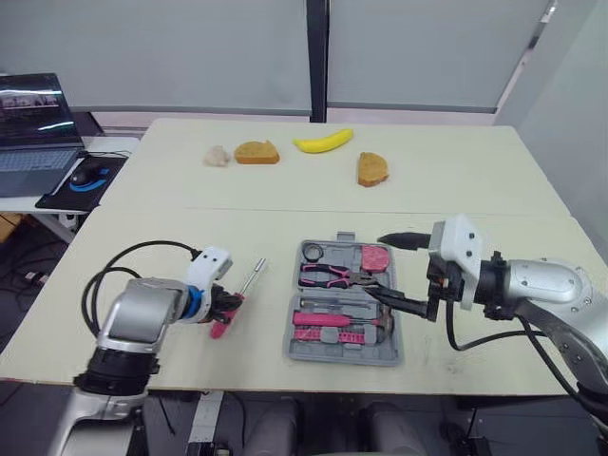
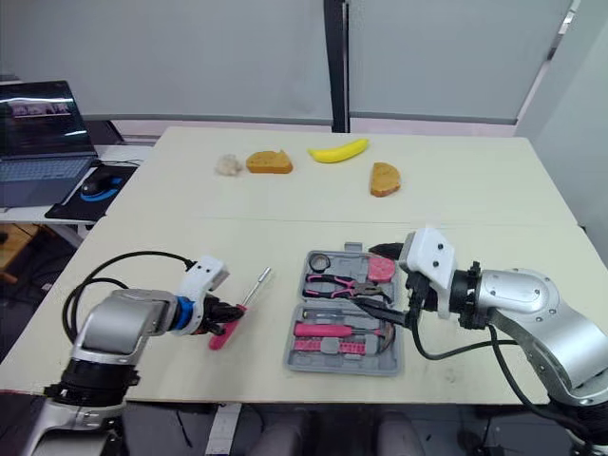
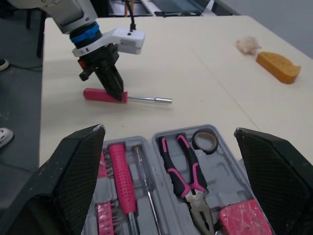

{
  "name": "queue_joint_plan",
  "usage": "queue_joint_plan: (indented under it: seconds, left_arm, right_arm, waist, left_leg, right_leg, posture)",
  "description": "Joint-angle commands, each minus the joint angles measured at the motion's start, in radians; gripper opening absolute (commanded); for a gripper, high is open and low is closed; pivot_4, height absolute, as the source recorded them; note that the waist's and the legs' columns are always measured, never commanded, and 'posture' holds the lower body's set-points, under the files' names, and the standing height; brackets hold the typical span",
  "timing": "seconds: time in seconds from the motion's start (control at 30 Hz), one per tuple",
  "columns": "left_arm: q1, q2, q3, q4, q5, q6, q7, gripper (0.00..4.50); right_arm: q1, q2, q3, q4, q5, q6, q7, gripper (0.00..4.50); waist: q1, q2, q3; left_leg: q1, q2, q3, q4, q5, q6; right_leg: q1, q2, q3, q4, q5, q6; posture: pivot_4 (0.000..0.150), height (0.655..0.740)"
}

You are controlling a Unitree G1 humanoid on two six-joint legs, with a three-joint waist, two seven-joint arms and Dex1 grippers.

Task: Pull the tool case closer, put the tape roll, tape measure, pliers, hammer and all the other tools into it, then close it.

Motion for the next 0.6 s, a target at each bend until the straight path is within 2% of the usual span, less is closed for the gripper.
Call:
queue_joint_plan:
  seconds: [0.03,0.3,0.37,0.6]
  left_arm:
    - [-0.014,-0.048,-0.019,0.006,-0.041,0.008,0.051,0.48]
    - [-0.006,-0.043,-0.075,0.019,-0.068,-0.072,0.081,0.48]
    - [-0.008,-0.037,-0.085,0.017,-0.074,-0.091,0.081,1.23]
    - [0.02,0.03,-0.063,-0.038,-0.11,-0.152,0.071,3.44]
  right_arm:
    - [0.014,-0.035,-0.011,-0.049,-0.005,-0.014,0.033,4.5]
    - [0.035,-0.044,-0.021,-0.055,-0.013,-0.013,0.031,4.5]
    - [0.031,-0.041,-0.017,-0.052,-0.016,-0.014,0.03,4.5]
    - [0.017,-0.031,-0.003,-0.036,-0.027,-0.026,0.039,4.5]
  waist:
    - [0.009,0.001,-0.001]
    - [0.024,0.011,-0.006]
    - [0.025,0.01,-0.006]
    - [0.016,0.009,-0.006]
  left_leg:
    - [0.0,0.0,0.0,0.0,0.0,0.0]
    - [0.001,-0.001,0.0,0.0,0.0,0.0]
    - [0.001,-0.001,0.0,0.0,0.0,0.0]
    - [0.0,0.0,-0.001,0.0,0.0,0.0]
  right_leg:
    - [0.0,0.0,0.0,0.0,0.0,0.0]
    - [0.003,-0.001,-0.001,-0.004,0.0,0.001]
    - [0.003,-0.001,-0.001,-0.004,0.0,0.001]
    - [0.002,-0.001,-0.001,-0.005,0.0,0.0]
  posture:
    - [0.15,0.74]
    - [0.15,0.74]
    - [0.15,0.74]
    - [0.15,0.74]
